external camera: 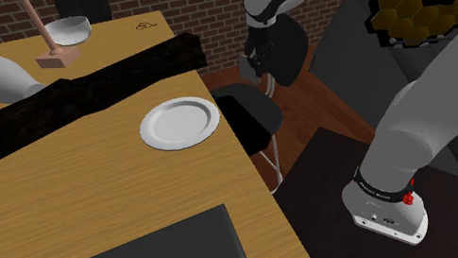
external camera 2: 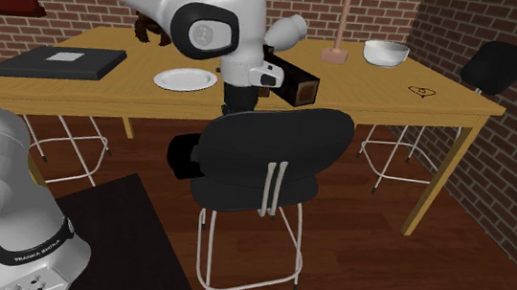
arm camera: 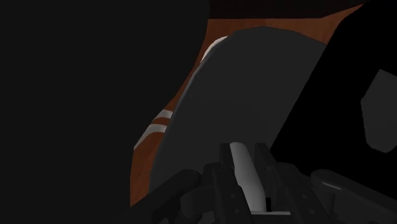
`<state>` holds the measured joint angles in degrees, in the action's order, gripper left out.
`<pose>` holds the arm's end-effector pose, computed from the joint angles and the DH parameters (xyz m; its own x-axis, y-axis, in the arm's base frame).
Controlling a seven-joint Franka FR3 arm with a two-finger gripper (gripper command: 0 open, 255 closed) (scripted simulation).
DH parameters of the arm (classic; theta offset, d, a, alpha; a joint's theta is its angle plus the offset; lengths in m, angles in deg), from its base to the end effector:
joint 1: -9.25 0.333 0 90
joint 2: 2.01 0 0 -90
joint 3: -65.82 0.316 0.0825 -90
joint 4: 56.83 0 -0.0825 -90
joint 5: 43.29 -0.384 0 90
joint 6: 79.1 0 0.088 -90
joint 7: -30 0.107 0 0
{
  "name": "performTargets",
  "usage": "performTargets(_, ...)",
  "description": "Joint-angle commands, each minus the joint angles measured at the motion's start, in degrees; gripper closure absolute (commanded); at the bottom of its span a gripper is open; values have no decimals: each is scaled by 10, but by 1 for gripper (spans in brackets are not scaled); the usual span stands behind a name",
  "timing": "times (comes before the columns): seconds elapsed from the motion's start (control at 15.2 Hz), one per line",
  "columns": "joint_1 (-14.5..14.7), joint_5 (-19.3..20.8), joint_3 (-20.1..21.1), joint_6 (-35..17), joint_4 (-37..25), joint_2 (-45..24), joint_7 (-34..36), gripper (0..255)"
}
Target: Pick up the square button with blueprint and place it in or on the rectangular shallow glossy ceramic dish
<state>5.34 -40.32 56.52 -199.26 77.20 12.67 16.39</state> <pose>0.4515 -0.1104 0.4359 0.9992 0.0378 0.0101 0.0377 -0.9993 0.0067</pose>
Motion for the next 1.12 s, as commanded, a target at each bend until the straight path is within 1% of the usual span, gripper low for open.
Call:
performTargets(0.0,0,1,1,16,-9,7,0,255)
performTargets(0.13,0,1,1,25,-15,10,1,255)
performTargets(0.59,42,-17,69,34,11,42,100,255)
performTargets(1.06,86,-41,139,42,4,44,200,255)
